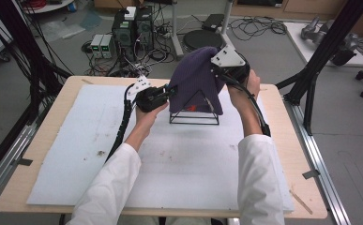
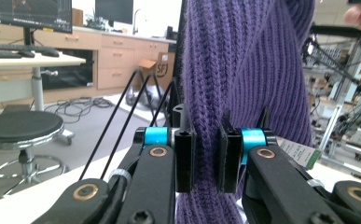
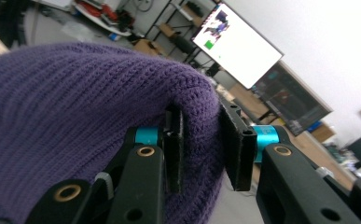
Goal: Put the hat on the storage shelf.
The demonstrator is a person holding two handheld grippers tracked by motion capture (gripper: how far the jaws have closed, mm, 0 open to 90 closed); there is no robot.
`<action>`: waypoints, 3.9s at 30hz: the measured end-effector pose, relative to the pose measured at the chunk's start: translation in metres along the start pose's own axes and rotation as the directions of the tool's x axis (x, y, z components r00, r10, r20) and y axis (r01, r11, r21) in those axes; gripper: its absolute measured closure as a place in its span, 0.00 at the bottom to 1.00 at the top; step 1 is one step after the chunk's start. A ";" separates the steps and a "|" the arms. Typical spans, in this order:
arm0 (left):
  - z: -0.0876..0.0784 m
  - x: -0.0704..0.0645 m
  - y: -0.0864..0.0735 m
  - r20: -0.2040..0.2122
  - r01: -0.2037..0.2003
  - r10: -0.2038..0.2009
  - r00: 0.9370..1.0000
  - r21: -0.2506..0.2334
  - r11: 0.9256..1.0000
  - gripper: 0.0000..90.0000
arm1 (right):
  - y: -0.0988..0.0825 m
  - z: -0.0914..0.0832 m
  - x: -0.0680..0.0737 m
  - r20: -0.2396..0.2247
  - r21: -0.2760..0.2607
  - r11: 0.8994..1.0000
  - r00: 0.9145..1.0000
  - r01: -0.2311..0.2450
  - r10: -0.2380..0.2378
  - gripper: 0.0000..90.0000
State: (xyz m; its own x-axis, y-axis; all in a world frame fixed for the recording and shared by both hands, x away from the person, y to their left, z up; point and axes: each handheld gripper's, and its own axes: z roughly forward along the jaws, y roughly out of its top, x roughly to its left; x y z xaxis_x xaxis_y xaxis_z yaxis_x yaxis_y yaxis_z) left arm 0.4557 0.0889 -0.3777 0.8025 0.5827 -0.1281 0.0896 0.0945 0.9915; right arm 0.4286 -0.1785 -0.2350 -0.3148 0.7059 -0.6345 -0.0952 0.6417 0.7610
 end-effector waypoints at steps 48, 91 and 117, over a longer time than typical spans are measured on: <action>-0.011 0.008 -0.039 -0.043 0.137 -0.132 0.990 0.165 0.977 0.59 | -0.066 -0.025 0.018 -0.333 0.086 0.920 0.859 -0.383 0.389 0.13; -0.219 -0.017 0.032 -0.451 -0.118 -0.028 0.892 -0.292 0.949 0.19 | -0.107 -0.157 0.038 0.123 -0.273 0.717 0.716 -0.642 0.688 0.13; -0.278 -0.020 -0.012 -0.565 -0.111 -0.045 0.824 -0.238 0.965 0.19 | -0.154 -0.180 0.082 0.173 -0.173 0.724 0.703 -0.668 0.690 0.13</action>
State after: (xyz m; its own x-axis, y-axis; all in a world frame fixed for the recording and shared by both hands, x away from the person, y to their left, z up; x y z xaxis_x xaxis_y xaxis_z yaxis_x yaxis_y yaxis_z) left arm 0.2743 0.3008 -0.3933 0.3234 0.9321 -0.1632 -0.1425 0.2185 0.9654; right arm 0.2476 -0.2735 -0.3802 -0.1240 0.9907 0.0561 -0.0216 -0.0592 0.9980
